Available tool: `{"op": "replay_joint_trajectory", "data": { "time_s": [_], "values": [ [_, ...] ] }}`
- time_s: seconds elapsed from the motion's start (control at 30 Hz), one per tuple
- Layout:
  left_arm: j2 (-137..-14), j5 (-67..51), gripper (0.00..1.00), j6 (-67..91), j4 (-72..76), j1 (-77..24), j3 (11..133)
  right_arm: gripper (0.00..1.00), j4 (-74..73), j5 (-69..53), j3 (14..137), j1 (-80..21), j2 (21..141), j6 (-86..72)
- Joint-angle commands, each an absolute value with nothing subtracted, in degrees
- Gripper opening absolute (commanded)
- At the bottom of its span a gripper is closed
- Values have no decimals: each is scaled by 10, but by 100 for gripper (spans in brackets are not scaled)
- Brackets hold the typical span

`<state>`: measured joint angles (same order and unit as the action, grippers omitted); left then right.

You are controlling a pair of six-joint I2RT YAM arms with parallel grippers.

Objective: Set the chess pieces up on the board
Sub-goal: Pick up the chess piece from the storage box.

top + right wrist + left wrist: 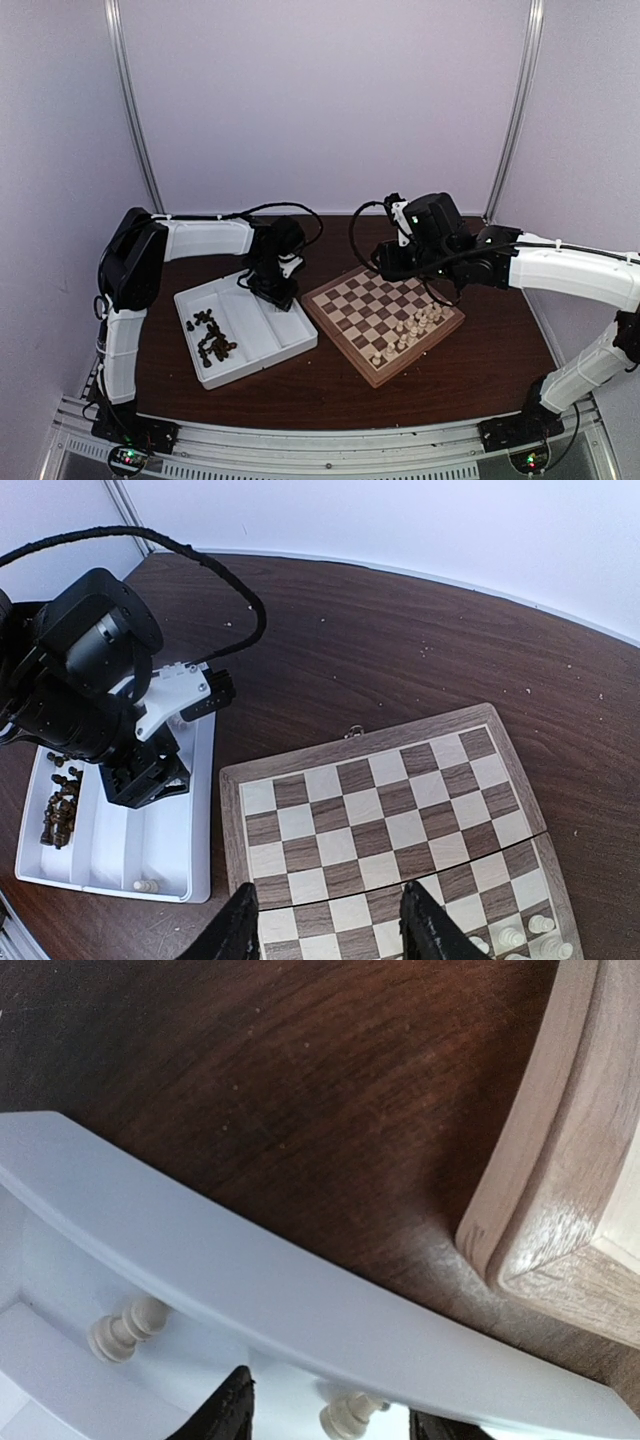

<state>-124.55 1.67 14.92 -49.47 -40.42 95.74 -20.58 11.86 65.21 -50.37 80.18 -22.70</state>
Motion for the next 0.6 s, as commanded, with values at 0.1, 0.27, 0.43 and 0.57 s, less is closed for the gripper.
{"op": "replay_joint_trajectory", "data": {
  "time_s": [0.1, 0.27, 0.43, 0.57],
  "values": [
    [-1251, -53, 46, 121, -476, -400, 960, 47, -213, 126, 656, -502, 795, -229],
    [-1236, -116, 46, 107, -487, -401, 940, 47, -212, 127, 656, -502, 795, -230],
    [-1231, -96, 44, 104, -498, -401, 932, 47, -209, 121, 657, -501, 800, -232],
    [-1228, -96, 42, 107, -502, -401, 928, 47, -209, 120, 658, -502, 801, -232]
  ]
}}
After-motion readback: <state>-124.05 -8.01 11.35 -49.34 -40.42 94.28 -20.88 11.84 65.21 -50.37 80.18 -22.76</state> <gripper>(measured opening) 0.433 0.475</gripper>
